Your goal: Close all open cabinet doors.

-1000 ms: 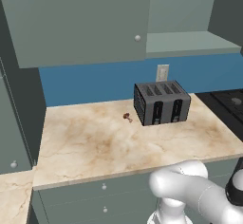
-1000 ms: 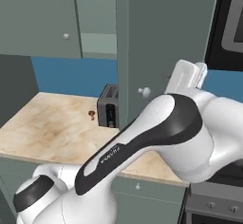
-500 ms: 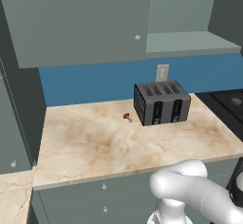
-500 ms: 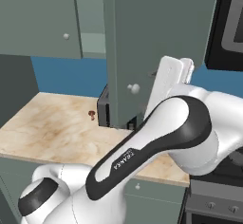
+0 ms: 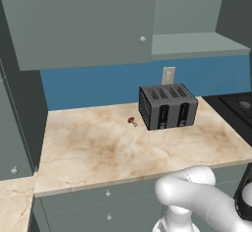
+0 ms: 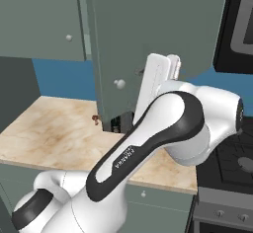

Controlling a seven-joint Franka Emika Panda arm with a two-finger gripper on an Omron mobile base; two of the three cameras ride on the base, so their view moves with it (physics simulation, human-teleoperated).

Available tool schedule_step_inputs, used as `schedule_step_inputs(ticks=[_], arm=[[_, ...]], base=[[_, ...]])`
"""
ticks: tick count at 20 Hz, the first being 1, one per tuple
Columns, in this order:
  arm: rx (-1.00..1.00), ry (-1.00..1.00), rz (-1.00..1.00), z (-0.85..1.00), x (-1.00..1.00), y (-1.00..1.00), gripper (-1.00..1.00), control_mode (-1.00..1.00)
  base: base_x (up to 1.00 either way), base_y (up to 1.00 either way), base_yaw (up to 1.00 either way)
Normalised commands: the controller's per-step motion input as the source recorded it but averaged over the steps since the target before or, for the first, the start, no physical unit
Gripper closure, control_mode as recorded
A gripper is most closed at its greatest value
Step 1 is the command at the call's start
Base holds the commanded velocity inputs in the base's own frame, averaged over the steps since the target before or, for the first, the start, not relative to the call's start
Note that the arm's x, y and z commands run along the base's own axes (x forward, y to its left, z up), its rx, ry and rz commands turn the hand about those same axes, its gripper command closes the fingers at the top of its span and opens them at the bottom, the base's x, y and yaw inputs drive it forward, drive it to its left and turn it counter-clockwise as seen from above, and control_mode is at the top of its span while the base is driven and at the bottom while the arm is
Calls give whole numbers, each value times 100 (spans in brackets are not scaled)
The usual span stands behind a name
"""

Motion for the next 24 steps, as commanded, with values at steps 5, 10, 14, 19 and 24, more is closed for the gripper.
schedule_step_inputs(ticks=[5, 10, 14, 19, 24], arm=[[0, 0, 4, 0, 32, 45, -100, -100], [0, 0, 3, 0, 36, 42, -100, -100], [1, 0, 3, 0, 36, 40, -100, -100], [0, -3, 1, 0, 39, 39, -100, -100], [0, -2, 0, 0, 43, 37, -100, -100]], base=[[0, 0, 0], [0, 0, 0], [0, 0, 0], [0, 0, 0], [0, 0, 0]])
